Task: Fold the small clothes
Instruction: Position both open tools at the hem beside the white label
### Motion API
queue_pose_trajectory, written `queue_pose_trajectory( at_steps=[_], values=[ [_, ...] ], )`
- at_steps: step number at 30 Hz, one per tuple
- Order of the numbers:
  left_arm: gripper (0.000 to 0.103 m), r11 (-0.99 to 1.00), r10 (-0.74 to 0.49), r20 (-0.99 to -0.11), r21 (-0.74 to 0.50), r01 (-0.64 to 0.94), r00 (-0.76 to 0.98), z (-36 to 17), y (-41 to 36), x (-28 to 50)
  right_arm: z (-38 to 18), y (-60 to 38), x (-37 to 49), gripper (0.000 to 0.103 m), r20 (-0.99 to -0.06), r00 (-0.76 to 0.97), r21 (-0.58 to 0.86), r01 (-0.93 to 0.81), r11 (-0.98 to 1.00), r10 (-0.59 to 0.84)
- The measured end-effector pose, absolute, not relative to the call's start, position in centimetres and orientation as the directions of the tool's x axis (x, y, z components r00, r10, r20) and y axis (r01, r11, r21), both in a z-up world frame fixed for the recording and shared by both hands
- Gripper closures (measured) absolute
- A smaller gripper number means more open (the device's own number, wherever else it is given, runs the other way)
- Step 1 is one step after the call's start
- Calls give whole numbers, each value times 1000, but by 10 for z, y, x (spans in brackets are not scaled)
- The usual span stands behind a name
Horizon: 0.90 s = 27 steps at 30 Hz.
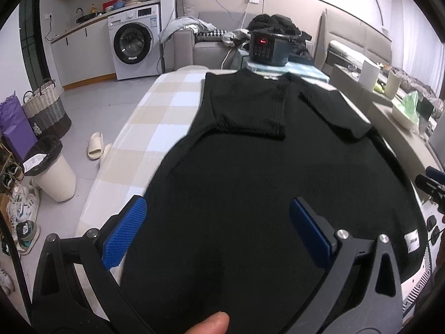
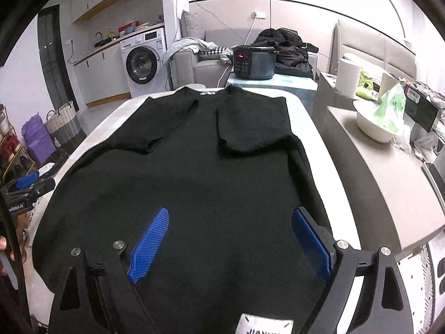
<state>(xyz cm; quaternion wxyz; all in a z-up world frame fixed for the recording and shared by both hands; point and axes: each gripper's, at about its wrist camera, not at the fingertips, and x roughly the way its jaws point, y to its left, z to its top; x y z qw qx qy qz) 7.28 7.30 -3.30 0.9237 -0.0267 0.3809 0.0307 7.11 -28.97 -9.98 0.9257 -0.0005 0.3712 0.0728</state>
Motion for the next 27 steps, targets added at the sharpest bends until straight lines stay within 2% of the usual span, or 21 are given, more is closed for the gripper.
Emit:
queue_pose_trajectory(
  at_steps=[10, 17, 27],
  values=[
    [1, 996, 67, -720, 10, -86, 691, -51, 70, 55, -119, -315, 40, 11, -702, 701, 83, -97, 992, 127],
    [1, 996, 67, -740, 8, -91, 669, -59, 73, 55, -149, -334, 33, 11, -756, 647, 98, -31, 995, 95],
    [1, 994, 43, -775, -29, -103, 630, -72, 89, 47, -161, -344, 32, 11, -775, 626, 105, -16, 994, 92]
  ],
)
